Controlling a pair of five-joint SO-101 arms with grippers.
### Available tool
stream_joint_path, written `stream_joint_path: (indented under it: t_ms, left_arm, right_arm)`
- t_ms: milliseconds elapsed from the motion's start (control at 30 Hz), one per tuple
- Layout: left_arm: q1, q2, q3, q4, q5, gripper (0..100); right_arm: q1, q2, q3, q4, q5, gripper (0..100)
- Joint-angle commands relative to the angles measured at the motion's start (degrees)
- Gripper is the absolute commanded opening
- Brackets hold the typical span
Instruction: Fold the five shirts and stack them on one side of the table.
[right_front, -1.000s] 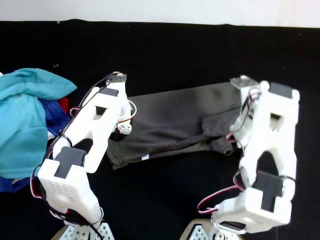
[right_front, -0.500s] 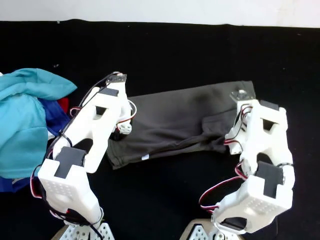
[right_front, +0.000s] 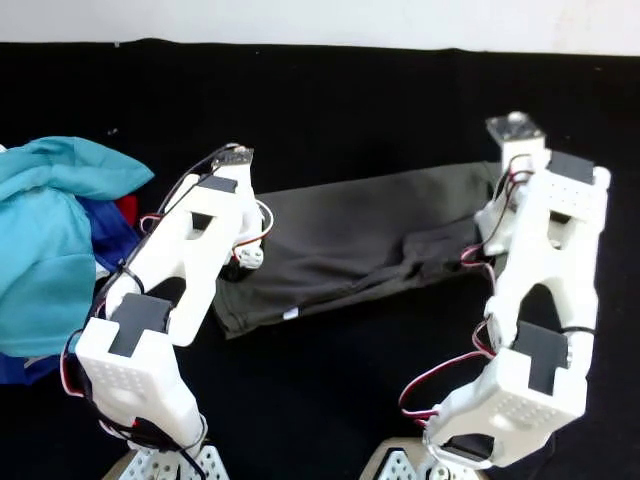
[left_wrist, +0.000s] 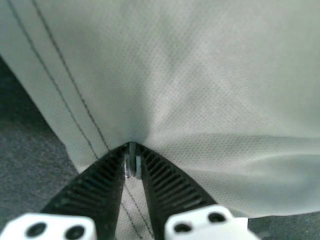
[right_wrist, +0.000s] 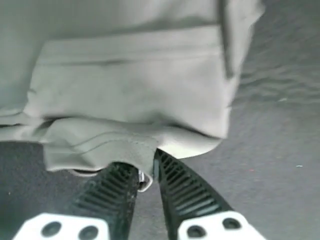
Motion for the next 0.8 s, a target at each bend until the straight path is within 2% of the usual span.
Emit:
stream_joint_path:
  t_ms: [0,267,333,467,667,767]
  left_arm:
    - [0.7,0.1,-0.1,-1.0,0.1,1]
    - [0.7,0.1,-0.1,-1.0,0.1,1]
    - [0.7,0.1,-0.1,-1.0,0.1,1]
    - [0.7,0.1,-0.1,-1.0,0.1,1]
    - [0.7,0.1,-0.1,-1.0,0.1,1]
    - [0.7,0.1,-0.1,-1.0,0.1,1]
  right_arm:
    - [0.5,0.0,-3.6,-0.4,-0.6,0.5]
    - [-1.5,10.1,-8.3,-6.4,-0.7,1.3]
    - [-3.3,14.0,-12.4,-6.2,-1.1,5.7]
    - [-4.2,20.6,-21.9,-6.2,-7.7,16.8]
    - [0.0,28.2,-34.3,-5.6,-12.4,17.0]
    - [0.7,28.3,-39.3,0.6,-12.5,17.0]
